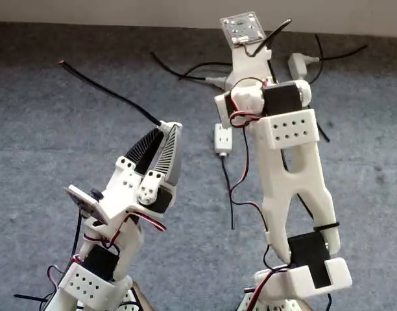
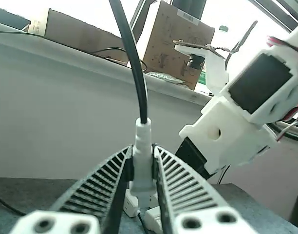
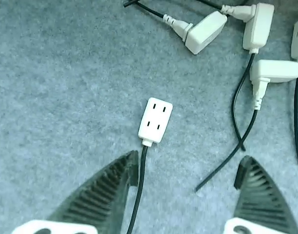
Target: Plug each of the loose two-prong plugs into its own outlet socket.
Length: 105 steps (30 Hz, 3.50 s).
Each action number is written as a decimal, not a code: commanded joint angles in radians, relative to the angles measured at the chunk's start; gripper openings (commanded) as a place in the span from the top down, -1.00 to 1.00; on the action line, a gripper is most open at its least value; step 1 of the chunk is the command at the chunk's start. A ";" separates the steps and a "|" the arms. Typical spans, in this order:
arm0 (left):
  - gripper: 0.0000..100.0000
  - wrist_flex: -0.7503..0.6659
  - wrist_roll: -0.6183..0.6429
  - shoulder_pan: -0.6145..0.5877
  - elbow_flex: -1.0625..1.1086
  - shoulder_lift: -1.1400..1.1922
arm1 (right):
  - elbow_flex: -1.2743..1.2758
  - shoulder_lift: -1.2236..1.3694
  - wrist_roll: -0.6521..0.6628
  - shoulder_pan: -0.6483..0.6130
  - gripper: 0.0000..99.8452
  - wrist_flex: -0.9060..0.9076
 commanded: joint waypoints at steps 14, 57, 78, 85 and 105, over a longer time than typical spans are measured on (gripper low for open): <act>0.99 -0.003 0.393 0.008 -0.404 0.533 | 0.219 -0.173 -0.107 0.030 0.39 -0.001; 0.99 -0.473 1.020 -0.022 -0.206 0.679 | 0.360 -0.209 -0.110 -0.194 0.71 -0.189; 0.99 -0.473 1.019 0.025 -0.193 0.684 | -0.170 0.225 -0.057 -0.079 0.71 -0.059; 0.99 -0.473 1.019 0.030 -0.180 0.684 | -0.257 0.268 -0.057 -0.079 0.71 -0.036; 0.99 -0.471 0.918 0.097 -0.165 0.684 | -0.328 0.269 -0.057 -0.077 0.71 -0.035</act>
